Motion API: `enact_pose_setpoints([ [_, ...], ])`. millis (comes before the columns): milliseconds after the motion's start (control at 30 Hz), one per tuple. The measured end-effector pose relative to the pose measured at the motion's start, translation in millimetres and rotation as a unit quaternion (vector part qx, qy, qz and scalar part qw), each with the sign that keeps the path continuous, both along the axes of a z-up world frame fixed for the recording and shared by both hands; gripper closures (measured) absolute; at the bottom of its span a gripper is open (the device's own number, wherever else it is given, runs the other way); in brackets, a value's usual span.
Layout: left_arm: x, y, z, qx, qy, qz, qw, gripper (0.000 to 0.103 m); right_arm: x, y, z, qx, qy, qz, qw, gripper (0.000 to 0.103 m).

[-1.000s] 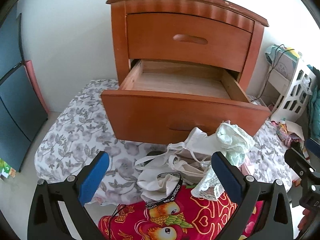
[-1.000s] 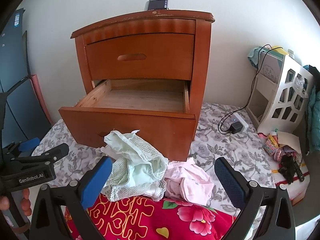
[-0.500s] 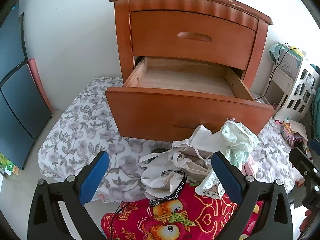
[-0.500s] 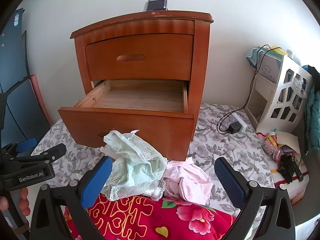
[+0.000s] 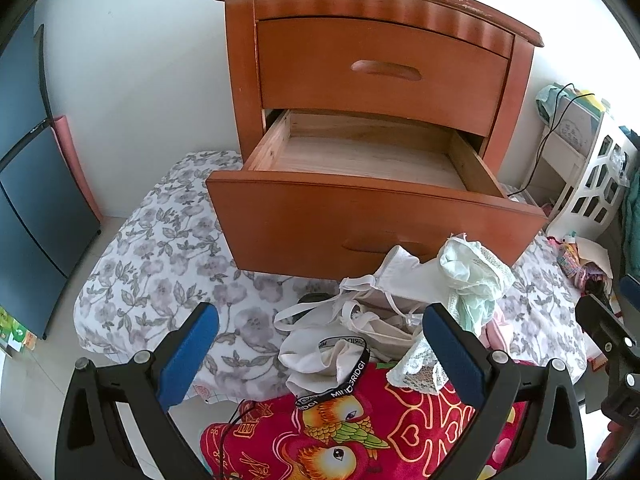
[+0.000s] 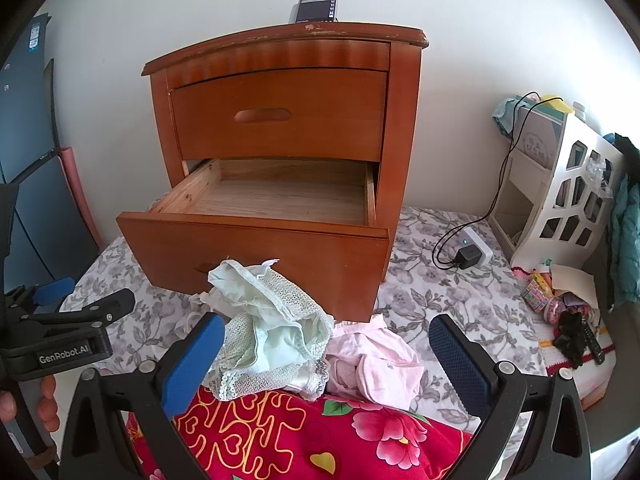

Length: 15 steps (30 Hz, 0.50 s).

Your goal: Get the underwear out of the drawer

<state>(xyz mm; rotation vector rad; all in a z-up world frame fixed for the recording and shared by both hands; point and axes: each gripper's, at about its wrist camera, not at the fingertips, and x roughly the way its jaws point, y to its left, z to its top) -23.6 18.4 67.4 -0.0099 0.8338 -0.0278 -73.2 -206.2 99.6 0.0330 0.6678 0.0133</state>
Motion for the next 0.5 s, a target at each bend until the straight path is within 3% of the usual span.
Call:
enact_pose_setpoints([
  [500,0.5,0.6,0.0,0.000,0.002,0.000,1.0000,0.001,-0.8,0.5,1.0,-0.002,-0.001,0.000,1.000,0.000],
])
